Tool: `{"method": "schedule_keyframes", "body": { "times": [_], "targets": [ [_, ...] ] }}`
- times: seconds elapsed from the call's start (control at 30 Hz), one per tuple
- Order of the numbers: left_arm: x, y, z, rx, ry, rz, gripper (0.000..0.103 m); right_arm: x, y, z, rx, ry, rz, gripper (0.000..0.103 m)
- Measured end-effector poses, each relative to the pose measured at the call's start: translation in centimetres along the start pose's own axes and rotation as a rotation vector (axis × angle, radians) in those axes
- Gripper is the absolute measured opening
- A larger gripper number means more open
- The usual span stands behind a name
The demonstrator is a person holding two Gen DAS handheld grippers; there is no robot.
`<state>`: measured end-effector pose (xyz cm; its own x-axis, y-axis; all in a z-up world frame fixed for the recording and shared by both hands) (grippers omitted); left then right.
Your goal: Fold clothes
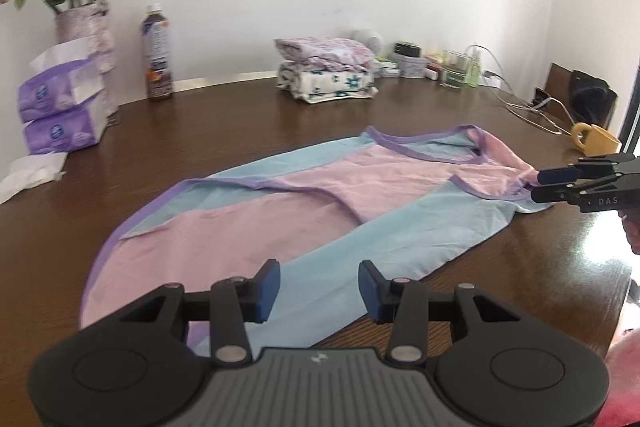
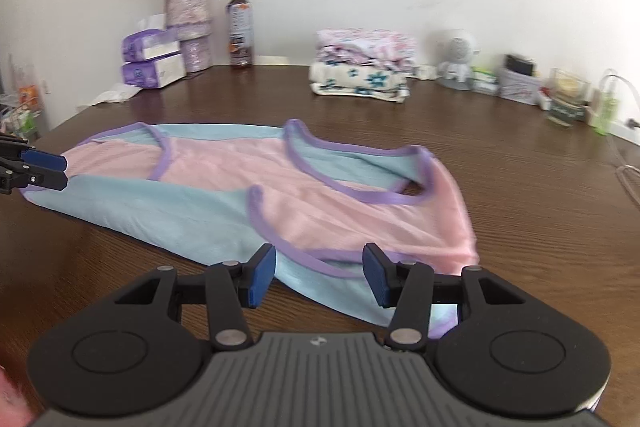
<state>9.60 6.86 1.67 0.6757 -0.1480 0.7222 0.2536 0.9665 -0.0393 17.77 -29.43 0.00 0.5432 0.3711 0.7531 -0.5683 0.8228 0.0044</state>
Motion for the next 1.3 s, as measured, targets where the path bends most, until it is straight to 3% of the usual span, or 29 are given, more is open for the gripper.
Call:
{"method": "schedule_keyframes", "body": {
  "times": [0.1,0.27,0.47,0.57,0.7,0.83,0.9,1.07,1.13,1.2,1.3],
  "targets": [
    [1.4,-3.0,-1.9,-0.068,0.005,-0.068,0.042,-0.9,-2.0,1.3,-0.069,-0.012,-0.018,0.050],
    [3.4,-8.3,-4.5,-0.167,0.012,-0.160,0.042,-2.2,-4.6,2.3,-0.107,-0.017,-0.044,0.050],
    [6.4,-14.8,-7.5,-0.268,0.019,-0.293,0.042,-2.7,-6.3,1.5,-0.042,0.012,-0.040,0.050],
    [7.4,-17.5,-9.3,-0.302,0.039,-0.348,0.042,-2.7,-7.2,1.0,0.029,0.031,-0.079,0.049],
    [9.0,-20.2,-11.9,-0.341,0.075,-0.362,0.041,-2.7,-9.0,0.6,0.112,0.054,-0.162,0.039],
    [9.9,-22.2,-14.4,-0.384,0.123,-0.385,0.039,-2.6,-9.6,0.2,0.163,0.073,-0.157,0.031],
    [10.1,-22.9,-15.4,-0.402,0.152,-0.394,0.032,-2.5,-9.8,-0.1,0.196,0.083,-0.162,0.027],
    [10.1,-24.0,-16.8,-0.437,0.190,-0.415,0.024,-2.3,-11.2,-0.8,0.247,0.090,-0.228,0.027],
    [9.7,-24.6,-16.9,-0.426,0.191,-0.465,0.014,-2.3,-11.3,-0.9,0.241,0.092,-0.213,0.022],
    [9.4,-25.0,-16.8,-0.428,0.199,-0.494,0.013,-2.3,-11.2,-1.1,0.232,0.095,-0.193,0.019],
    [9.8,-25.1,-16.6,-0.452,0.205,-0.461,0.015,-2.5,-10.6,-1.2,0.193,0.106,-0.122,0.015]
  ]
}}
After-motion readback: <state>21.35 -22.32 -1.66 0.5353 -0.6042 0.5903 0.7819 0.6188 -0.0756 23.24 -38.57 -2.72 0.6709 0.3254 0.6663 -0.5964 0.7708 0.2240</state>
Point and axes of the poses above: each gripper's, at about its wrist camera, not at the fingertips, and z roughly against the way its jaws point, y to its left, x to its top, the point moved 5 cm from there along -z, roughly the way its jaws point, and after that the axes turned 6 degrees about y, right-handed, at the moved point
